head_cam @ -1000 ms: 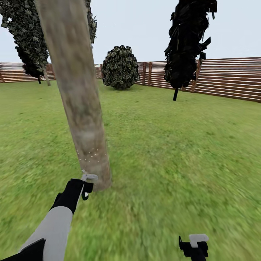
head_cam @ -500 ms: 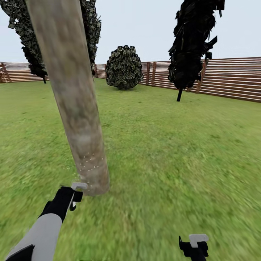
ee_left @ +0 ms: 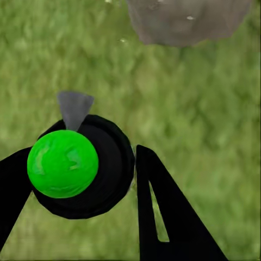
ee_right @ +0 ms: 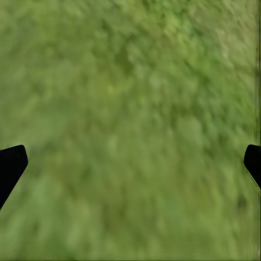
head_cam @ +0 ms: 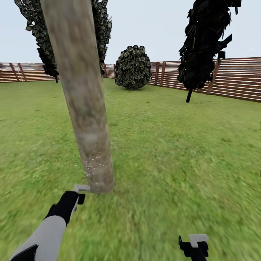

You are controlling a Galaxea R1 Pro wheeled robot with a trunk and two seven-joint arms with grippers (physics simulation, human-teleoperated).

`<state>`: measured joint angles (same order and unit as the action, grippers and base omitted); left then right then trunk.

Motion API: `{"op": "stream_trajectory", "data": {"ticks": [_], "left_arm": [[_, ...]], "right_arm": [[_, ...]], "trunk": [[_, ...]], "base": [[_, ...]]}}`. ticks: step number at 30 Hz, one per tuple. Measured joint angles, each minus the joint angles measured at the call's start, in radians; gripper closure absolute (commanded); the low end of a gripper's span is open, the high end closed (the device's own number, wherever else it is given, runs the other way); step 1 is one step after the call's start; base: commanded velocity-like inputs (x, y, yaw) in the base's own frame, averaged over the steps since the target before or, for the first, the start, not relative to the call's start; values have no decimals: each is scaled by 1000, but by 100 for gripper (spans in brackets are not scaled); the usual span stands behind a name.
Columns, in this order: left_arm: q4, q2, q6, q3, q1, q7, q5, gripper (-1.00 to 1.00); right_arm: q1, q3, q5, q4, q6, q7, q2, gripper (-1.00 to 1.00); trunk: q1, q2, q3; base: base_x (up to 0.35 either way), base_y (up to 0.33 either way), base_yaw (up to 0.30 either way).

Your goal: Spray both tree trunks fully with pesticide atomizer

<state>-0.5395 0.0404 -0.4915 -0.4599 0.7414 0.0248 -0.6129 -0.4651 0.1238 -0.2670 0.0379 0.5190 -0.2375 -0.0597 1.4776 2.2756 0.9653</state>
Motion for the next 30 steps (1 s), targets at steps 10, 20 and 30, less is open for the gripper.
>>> {"op": "stream_trajectory", "data": {"ticks": [10,20,30], "left_arm": [[70,0,71,2,0,-20,112,100],[70,1,70,2,0,-22,113,100],[69,-6,69,0,0,-24,109,100]], "right_arm": [[0,-1,0,0,0,0,0,-100],[0,-1,0,0,0,0,0,-100],[-1,-1,0,0,0,0,0,-100]], "trunk": [[0,0,0],[0,0,0],[0,0,0]], "base": [[113,-265,0],[105,-252,76],[-98,-273,273]]}}
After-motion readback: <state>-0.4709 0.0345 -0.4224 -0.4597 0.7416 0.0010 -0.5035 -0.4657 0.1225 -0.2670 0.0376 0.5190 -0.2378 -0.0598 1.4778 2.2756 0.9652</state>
